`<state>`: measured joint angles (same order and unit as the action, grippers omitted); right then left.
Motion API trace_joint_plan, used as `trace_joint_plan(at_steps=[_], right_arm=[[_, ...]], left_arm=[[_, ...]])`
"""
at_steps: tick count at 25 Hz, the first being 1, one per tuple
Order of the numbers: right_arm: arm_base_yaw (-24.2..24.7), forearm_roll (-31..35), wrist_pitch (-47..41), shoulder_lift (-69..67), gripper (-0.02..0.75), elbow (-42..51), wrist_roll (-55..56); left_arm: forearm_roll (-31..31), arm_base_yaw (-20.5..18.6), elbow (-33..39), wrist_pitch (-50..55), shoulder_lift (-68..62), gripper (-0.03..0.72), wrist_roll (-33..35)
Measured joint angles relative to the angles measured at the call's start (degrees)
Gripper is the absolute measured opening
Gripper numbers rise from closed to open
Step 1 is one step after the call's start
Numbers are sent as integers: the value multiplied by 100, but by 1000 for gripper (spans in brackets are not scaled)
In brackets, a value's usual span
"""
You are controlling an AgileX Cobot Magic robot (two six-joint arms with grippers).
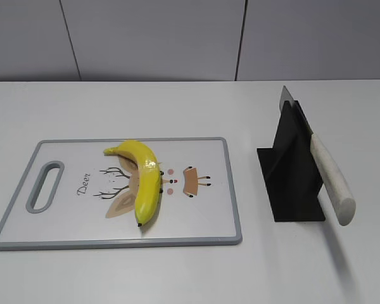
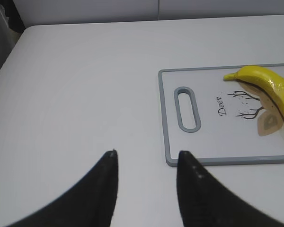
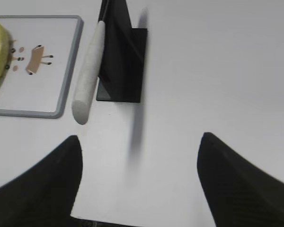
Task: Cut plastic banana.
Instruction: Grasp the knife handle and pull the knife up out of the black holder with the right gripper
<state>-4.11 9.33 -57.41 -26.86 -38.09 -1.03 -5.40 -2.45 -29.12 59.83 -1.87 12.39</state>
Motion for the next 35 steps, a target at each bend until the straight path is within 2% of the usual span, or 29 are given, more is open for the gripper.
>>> trace_joint_plan(at_steps=[3,7,11,15,23,30,35], right_arm=[[-356,107,143,-536,572,-181,373],[-1135,133,253,-1375,572,-434,535],[-1810,-225,288,-2432,571,-924,850],[-1880,-221,283,-3595,571,-1269,1159],[-1887,-206,664,-5225,571,-1303,1221],[-1897,-349,930,-5786,567,-1310,1221],[-1897,-368,953,-5810,494,-1310,1253]], left_arm=[[0,0,0,0,0,394,0],[0,0,0,0,0,394,0],[0,0,0,0,0,394,0],[0,0,0,0,0,394,0],[0,0,0,0,0,394,0],[0,0,0,0,0,394,0],[0,0,0,0,0,393,0]])
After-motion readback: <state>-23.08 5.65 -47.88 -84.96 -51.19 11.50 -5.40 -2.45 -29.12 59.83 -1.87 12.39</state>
